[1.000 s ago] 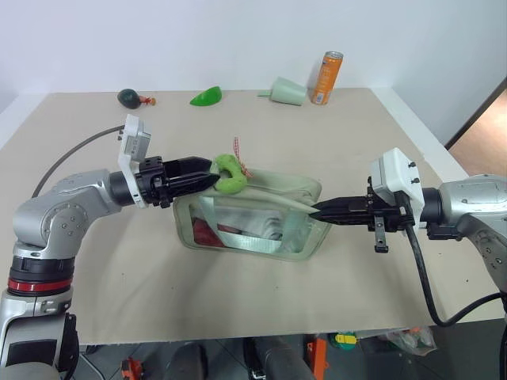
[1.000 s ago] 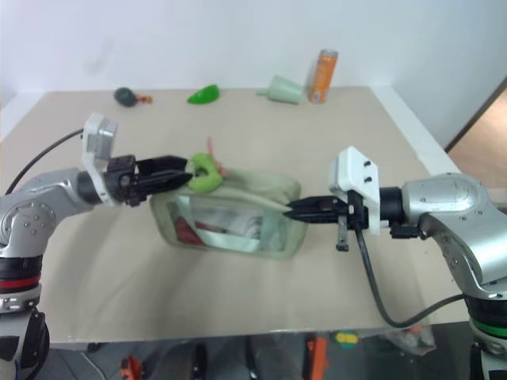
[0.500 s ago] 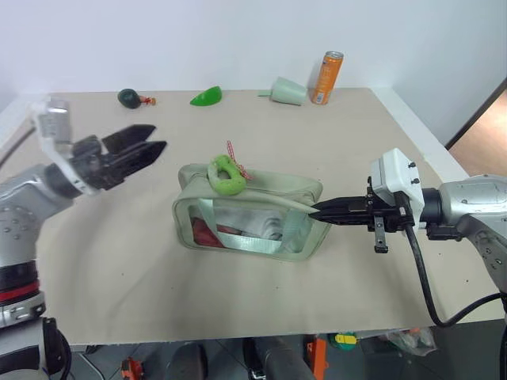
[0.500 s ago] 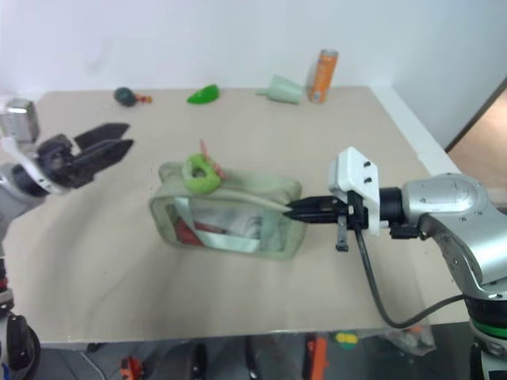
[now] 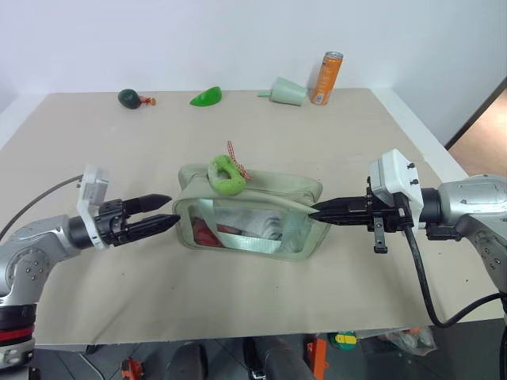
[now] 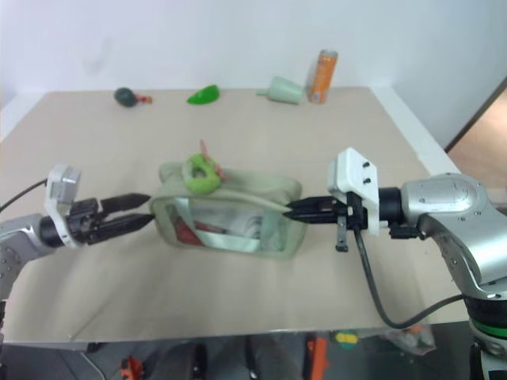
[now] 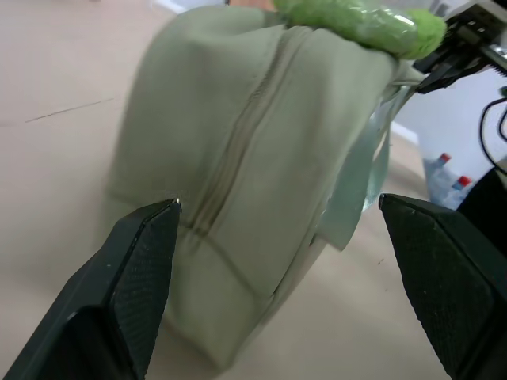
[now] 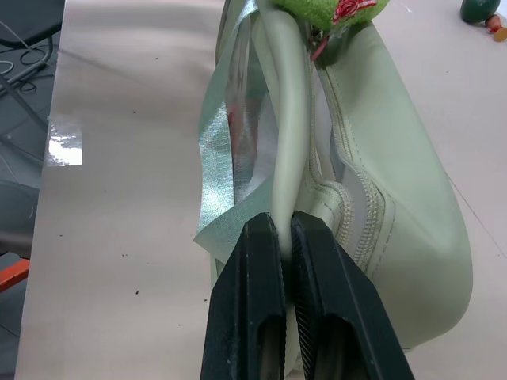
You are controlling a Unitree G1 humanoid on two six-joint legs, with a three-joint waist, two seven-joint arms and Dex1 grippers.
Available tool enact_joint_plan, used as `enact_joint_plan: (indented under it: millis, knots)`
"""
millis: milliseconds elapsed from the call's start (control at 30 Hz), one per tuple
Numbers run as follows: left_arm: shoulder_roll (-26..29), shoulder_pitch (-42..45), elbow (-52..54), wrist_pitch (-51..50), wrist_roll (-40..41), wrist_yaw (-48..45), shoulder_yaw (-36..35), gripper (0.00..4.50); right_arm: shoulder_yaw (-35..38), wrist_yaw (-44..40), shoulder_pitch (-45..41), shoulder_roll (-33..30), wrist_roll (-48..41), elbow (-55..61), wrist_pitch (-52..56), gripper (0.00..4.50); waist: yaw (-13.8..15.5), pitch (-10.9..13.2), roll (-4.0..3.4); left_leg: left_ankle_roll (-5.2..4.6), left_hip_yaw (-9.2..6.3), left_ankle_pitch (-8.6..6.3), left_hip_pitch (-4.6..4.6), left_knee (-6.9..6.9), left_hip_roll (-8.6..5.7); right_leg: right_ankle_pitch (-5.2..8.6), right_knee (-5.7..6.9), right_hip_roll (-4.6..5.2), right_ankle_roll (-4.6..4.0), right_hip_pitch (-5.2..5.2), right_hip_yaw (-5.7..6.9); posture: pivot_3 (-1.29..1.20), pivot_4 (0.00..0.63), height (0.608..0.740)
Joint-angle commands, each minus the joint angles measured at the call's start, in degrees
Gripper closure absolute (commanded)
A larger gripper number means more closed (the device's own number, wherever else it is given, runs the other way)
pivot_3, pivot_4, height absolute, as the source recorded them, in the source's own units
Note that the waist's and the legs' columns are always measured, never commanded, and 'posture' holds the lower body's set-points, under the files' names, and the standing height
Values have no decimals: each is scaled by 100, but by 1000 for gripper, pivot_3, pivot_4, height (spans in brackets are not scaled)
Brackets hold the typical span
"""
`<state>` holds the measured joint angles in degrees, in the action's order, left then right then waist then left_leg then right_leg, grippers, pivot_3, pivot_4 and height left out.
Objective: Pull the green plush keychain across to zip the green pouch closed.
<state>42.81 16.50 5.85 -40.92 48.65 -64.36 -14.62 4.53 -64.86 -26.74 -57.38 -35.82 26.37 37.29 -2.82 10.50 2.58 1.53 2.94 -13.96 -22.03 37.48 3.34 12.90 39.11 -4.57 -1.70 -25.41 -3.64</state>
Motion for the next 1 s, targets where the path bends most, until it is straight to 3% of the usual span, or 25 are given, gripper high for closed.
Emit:
enact_joint_plan:
  millis: [33, 233, 367, 600, 800, 967, 1000]
  knots:
    - [-77, 256, 43, 38, 100, -6, -35, 1076, 18, -2, -24, -29, -18, 98, -25, 4500, 4, 0, 0, 0, 0, 0, 0, 0, -1, 0, 0, 0, 0, 0, 0, 0, 150, 740]
    - [-60, 282, 300, -198, 535, -226, -106, 3294, 77, 7, 66, -61, -38, 155, -8, 4500, -1, 0, 0, -1, -2, 0, -1, -2, -1, 0, 0, -3, -1, 0, 1, 0, 150, 740]
    - [-43, 270, 323, -264, 571, -177, -101, 4483, 105, 20, 103, -67, -45, 171, 0, 4500, -2, 0, 0, 0, -1, 0, 0, -2, -1, 0, 0, -2, -1, 0, 0, 0, 150, 740]
    - [-222, 177, 282, 14, 105, 184, 123, 4483, 98, 166, 113, 21, -29, 63, 62, 4500, 6, -1, 1, 0, -2, 0, 0, -1, -1, 0, 0, 3, 0, 2, 0, 0, 150, 740]
    - [-369, 85, 436, 27, 116, 317, 198, 4500, 269, 237, 137, 69, -241, -118, 274, 2555, 10, -3, 3, 0, 0, 0, 0, 3, -9, 0, 0, 15, 1, 6, -10, 0, 150, 740]
    - [-393, 50, 540, -12, 169, 377, 206, 4500, 977, 241, 81, 8, -907, -80, 546, 837, 14, -2, 2, 0, -1, 0, -5, 3, -28, 0, 0, 33, 1, 6, -11, 0, 150, 740]
    - [-391, 41, 556, -20, 180, 383, 208, 4500, 1118, 296, -26, 28, -1095, -94, 631, 837, 15, -2, 2, 0, -1, 0, -6, 3, -34, 0, 0, 38, 1, 6, -13, 0, 150, 740]
